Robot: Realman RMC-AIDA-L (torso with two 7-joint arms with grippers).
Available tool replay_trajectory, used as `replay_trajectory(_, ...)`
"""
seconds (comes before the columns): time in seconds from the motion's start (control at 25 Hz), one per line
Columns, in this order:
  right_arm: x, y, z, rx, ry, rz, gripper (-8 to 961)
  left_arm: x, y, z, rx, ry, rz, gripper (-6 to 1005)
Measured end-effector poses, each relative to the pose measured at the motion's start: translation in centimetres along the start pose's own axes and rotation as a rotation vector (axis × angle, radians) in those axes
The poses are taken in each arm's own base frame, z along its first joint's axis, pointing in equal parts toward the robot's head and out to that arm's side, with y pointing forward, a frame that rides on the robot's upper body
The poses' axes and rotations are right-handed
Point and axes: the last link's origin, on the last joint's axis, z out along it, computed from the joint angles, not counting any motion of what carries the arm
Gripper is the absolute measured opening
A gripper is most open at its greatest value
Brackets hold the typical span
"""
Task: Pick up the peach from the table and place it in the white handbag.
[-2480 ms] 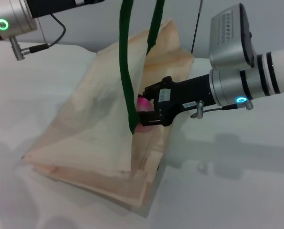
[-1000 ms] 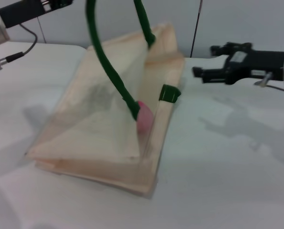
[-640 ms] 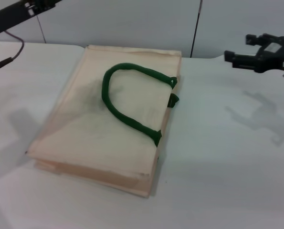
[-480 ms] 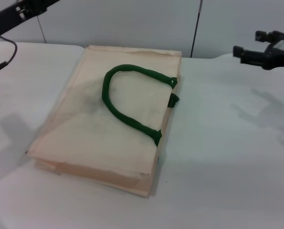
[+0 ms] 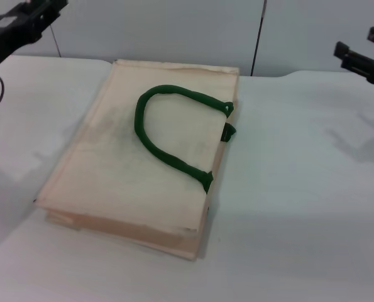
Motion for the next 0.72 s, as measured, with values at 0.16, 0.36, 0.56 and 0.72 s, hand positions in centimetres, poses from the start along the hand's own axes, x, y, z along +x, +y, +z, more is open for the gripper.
replay_trajectory(0.16, 1.1, -0.3, -0.7, 0.083, -0.064, -0.004, 881, -1.3, -0.8, -0.7, 0.091, 0.028, 0.039, 543)
replay_trajectory(0.36, 2.5, -0.4, -1.5, 0.186, -0.117, -0.015, 880, -2.5, -1.4, -1.7, 0.186, 0.074, 0.108, 543)
replay_trajectory(0.56, 3.5, -0.8, -2.6, 0.305, -0.163, 0.029, 880, -3.5, -1.7, -2.6, 0.262, 0.096, 0.160, 543)
replay_trajectory(0.72, 4.0, -1.1, -3.2, 0.362, -0.179, 0.054, 879, -4.3, -1.6, -3.0, 0.311, 0.110, 0.208, 543)
